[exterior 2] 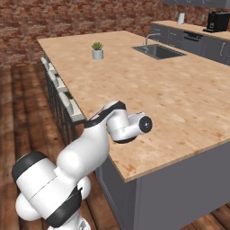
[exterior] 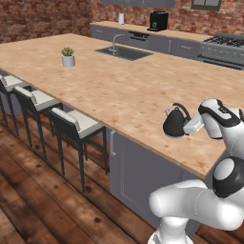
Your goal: The kettle is done boiling. Turn off the stove, then wait for 300 timesteps before moving the kettle to the dining table.
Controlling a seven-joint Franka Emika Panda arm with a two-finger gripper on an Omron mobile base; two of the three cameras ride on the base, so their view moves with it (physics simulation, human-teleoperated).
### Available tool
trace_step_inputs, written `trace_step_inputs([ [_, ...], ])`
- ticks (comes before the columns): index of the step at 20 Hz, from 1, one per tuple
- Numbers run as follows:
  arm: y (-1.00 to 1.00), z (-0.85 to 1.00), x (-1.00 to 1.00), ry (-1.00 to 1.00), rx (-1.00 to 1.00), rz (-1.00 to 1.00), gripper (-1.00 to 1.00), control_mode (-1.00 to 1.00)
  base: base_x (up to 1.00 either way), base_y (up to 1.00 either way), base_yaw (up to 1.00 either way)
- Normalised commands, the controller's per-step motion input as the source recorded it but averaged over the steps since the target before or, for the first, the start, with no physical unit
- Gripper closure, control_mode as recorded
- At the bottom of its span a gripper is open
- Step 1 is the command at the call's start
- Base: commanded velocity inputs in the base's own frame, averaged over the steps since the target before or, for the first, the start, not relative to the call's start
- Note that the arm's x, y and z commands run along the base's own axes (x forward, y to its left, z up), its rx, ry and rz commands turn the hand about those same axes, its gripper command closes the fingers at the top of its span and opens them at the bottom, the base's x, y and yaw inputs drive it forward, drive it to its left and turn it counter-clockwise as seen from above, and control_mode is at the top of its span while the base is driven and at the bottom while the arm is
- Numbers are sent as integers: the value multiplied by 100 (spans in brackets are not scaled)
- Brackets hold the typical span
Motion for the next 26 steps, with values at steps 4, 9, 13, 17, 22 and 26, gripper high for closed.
trace_step_inputs([
  [4,0,-6,0,0,0,0,100,-100,0,0,0],
  [9,0,-6,0,0,0,0,100,-100,0,0,0],
  [13,-1,-4,2,0,0,0,100,-100,0,0,0],
  [17,0,-3,6,0,0,0,100,-100,0,0,0],
  [22,-2,-7,11,0,0,0,100,-100,0,0,0],
  [26,-2,-10,10,0,0,0,100,-100,0,0,0],
])
